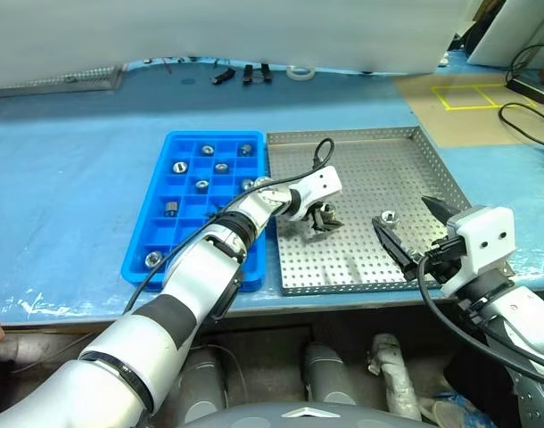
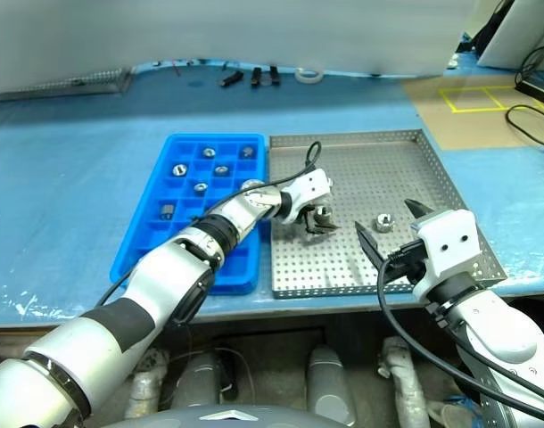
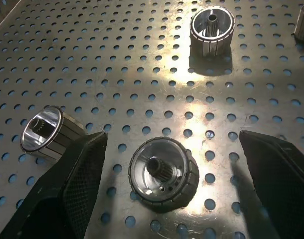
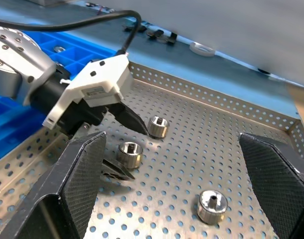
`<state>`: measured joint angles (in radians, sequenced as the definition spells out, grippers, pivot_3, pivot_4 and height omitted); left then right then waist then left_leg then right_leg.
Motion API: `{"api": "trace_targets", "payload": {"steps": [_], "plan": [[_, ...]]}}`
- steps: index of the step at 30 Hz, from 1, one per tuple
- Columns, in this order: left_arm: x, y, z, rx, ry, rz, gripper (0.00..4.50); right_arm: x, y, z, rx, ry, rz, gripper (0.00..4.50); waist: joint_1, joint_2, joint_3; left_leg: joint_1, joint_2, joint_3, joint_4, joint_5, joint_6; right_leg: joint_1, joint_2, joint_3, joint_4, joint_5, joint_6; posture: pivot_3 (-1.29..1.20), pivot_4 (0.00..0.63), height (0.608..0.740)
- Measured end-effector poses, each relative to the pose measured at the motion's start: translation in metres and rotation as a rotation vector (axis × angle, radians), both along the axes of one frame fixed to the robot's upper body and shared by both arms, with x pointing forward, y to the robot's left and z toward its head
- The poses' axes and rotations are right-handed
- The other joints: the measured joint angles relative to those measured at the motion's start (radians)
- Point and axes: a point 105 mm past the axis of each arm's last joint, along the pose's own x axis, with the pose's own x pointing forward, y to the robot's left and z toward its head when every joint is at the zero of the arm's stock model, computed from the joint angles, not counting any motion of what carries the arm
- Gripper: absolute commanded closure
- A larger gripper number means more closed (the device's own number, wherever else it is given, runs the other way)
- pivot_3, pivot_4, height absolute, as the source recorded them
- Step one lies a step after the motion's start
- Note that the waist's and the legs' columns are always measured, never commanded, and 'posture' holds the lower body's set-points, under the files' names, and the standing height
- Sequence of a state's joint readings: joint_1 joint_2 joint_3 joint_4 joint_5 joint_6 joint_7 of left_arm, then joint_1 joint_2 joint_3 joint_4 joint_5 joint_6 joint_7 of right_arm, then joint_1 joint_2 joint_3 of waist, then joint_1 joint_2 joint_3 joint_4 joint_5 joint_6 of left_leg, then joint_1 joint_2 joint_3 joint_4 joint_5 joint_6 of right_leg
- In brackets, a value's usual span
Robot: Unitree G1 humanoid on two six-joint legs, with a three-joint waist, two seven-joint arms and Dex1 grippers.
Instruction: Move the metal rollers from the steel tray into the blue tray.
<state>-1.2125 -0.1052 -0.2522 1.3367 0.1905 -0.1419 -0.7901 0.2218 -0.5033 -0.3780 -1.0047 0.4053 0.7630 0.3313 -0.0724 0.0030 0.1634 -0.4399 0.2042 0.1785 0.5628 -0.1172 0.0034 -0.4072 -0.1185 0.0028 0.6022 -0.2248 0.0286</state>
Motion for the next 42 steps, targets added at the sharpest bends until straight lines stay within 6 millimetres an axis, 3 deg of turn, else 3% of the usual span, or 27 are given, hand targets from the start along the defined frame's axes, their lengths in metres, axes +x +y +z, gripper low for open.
{"api": "trace_targets", "payload": {"steps": [8, 11, 15, 16, 20, 27, 31, 35, 37, 40, 42], "plan": [[-0.003, 0.003, -0.016, 0.034, 0.045, 0.03, 0.05, -0.001, 0.0, 0.001, -0.002, -0.013, 0.0, 0.0, -0.001, 0.0, 0.0, 0.0, 0.0, 0.0, -0.001, -0.001, 0.001, 0.001, 0.0, -0.002, -0.001, -0.001, 0.001, -0.65, 0.15, 0.74], [-0.002, 0.003, -0.017, 0.032, 0.046, 0.043, 0.68, -0.001, 0.0, 0.002, -0.004, -0.019, 0.001, 0.0, -0.002, 0.0, 0.0, 0.0, -0.001, 0.0, 0.0, -0.001, 0.001, 0.001, -0.002, -0.002, -0.002, -0.001, 0.001, -0.65, 0.15, 0.74], [0.0, 0.005, -0.019, 0.032, 0.041, 0.061, 1.94, -0.002, -0.001, 0.0, -0.005, -0.014, -0.002, 0.0, -0.005, 0.0, 0.0, 0.0, -0.001, 0.0, 0.0, -0.001, 0.001, 0.002, -0.003, -0.002, -0.002, -0.003, 0.005, -0.65, 0.15, 0.74], [0.0, 0.006, -0.019, 0.033, 0.036, 0.068, 1.94, -0.002, -0.001, 0.0, -0.006, -0.013, -0.002, 0.0, -0.006, 0.0, 0.0, 0.0, -0.001, 0.0, 0.0, -0.001, 0.001, 0.002, -0.003, -0.002, -0.002, -0.004, 0.006, -0.65, 0.15, 0.74], [0.002, 0.009, -0.019, 0.037, 0.031, 0.072, 2.81, -0.001, 0.0, -0.001, -0.005, -0.013, 0.001, 0.0, -0.016, 0.0, 0.0, 0.0, -0.003, 0.0, 0.0, -0.002, 0.002, 0.002, -0.005, -0.002, -0.002, -0.004, 0.007, -0.64, 0.15, 0.74], [0.002, 0.014, -0.017, 0.017, 0.051, 0.055, 2.81, 0.002, 0.003, 0.0, -0.005, -0.017, 0.018, 0.0, -0.026, 0.0, 0.0, 0.0, -0.004, 0.0, -0.001, -0.003, 0.003, 0.003, -0.005, -0.002, -0.006, -0.003, 0.006, -0.6, 0.15, 0.74], [-0.002, 0.016, -0.012, -0.08, 0.136, 0.024, 2.81, 0.006, 0.005, 0.001, -0.002, -0.024, 0.038, 0.0, -0.024, 0.0, 0.0, -0.003, -0.004, 0.0, -0.003, -0.003, 0.004, 0.002, -0.005, -0.003, -0.009, 0.0, 0.001, -0.57, 0.15, 0.74], [0.0, 0.027, 0.011, -0.228, 0.189, -0.028, 2.81, 0.011, 0.007, 0.004, -0.012, -0.029, 0.071, 0.0, -0.021, 0.0, 0.0, -0.005, -0.004, 0.0, -0.004, -0.005, 0.005, 0.001, -0.006, -0.004, -0.012, 0.0, 0.0, -0.51, 0.15, 0.74], [0.002, 0.04, 0.032, -0.302, 0.178, -0.077, 2.81, 0.016, 0.008, 0.006, -0.015, -0.03, 0.095, 0.0, -0.017, 0.0, 0.0, -0.005, -0.004, 0.001, -0.004, -0.005, 0.005, 0.001, -0.006, -0.004, -0.013, 0.0, 0.0, -0.45, 0.15, 0.74], [0.004, 0.067, 0.061, -0.363, 0.101, -0.132, 2.81, 0.025, 0.018, 0.008, -0.013, -0.023, 0.177, 0.0, -0.01, 0.001, 0.0, -0.003, -0.001, 0.002, -0.006, -0.005, 0.005, 0.001, -0.006, -0.004, -0.012, 0.0, 0.0, -0.36, 0.15, 0.74], [0.004, 0.085, 0.064, -0.37, 0.075, -0.115, 2.81, 0.031, 0.022, 0.008, -0.016, -0.013, 0.222, 0.0, 0.006, 0.001, 0.0, -0.001, 0.0, 0.003, -0.007, -0.005, 0.005, 0.002, -0.006, -0.004, -0.012, 0.0, -0.001, -0.29, 0.15, 0.74]]}}
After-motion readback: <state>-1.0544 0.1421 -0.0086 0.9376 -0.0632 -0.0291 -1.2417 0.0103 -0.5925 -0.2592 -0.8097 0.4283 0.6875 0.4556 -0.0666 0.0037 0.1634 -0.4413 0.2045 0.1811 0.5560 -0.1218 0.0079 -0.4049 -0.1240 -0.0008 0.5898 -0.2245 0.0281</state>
